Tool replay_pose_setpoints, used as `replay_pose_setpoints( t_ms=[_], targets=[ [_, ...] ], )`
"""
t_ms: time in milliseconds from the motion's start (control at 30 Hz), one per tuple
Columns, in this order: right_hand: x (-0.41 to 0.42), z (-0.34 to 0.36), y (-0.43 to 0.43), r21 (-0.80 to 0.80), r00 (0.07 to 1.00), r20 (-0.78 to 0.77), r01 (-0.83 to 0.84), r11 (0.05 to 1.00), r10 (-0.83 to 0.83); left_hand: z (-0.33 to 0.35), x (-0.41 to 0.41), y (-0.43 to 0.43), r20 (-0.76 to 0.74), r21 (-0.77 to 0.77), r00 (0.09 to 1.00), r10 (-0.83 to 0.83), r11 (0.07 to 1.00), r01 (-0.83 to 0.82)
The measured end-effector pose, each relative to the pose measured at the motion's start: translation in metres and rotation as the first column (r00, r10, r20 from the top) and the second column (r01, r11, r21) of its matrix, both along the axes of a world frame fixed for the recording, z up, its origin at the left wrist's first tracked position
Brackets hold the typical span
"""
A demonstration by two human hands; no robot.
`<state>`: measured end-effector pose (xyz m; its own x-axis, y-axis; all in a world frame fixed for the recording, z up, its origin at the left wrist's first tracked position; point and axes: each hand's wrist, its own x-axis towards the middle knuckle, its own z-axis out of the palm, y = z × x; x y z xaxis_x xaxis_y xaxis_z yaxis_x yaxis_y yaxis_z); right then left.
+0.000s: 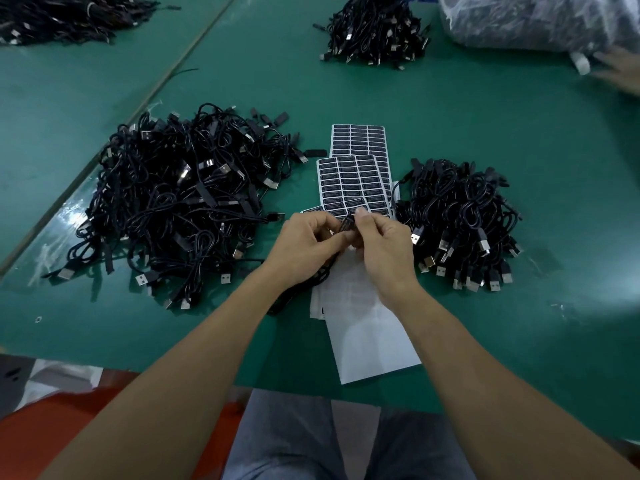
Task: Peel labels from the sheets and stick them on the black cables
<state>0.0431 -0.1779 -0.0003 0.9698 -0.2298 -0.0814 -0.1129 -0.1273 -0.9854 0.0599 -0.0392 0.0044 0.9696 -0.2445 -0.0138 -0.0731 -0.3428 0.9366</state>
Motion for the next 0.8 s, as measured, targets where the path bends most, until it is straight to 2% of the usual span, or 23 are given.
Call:
replay_pose_setpoints(
  t_ms=[133, 267, 333, 433, 600, 800],
  targets=[
    [0.001, 0.002, 0.000, -0.097, 0.996, -0.048, -0.074, 0.993, 0.069, 0.007, 0.005, 0.005, 0.074, -0.009, 0.992, 0.099, 0.995, -0.098],
    [0.001, 0.009, 0.002, -0.179, 0.966, -0.036, -0.258, 0.949, 0.255, 0.023, 0.015, 0.012, 0.034, -0.102, 0.976, 0.214, 0.972, -0.210],
    [0.002, 0.015, 0.006, -0.230, 0.954, -0.071, -0.301, 0.926, 0.292, 0.029, 0.017, 0.012, 0.015, -0.128, 0.971, 0.239, 0.963, -0.235],
    [0.004, 0.024, 0.012, -0.219, 0.966, -0.069, -0.260, 0.940, 0.251, 0.033, 0.017, 0.010, 0.018, -0.110, 0.965, 0.262, 0.960, -0.258],
    [-0.001, 0.032, 0.011, -0.272, 0.948, -0.058, -0.317, 0.908, 0.314, 0.032, 0.013, 0.006, -0.017, -0.141, 0.957, 0.291, 0.946, -0.291],
    [-0.005, 0.044, 0.004, -0.322, 0.977, -0.002, -0.204, 0.925, 0.215, 0.037, 0.009, 0.005, -0.087, -0.211, 0.940, 0.330, 0.916, -0.341]
  ],
)
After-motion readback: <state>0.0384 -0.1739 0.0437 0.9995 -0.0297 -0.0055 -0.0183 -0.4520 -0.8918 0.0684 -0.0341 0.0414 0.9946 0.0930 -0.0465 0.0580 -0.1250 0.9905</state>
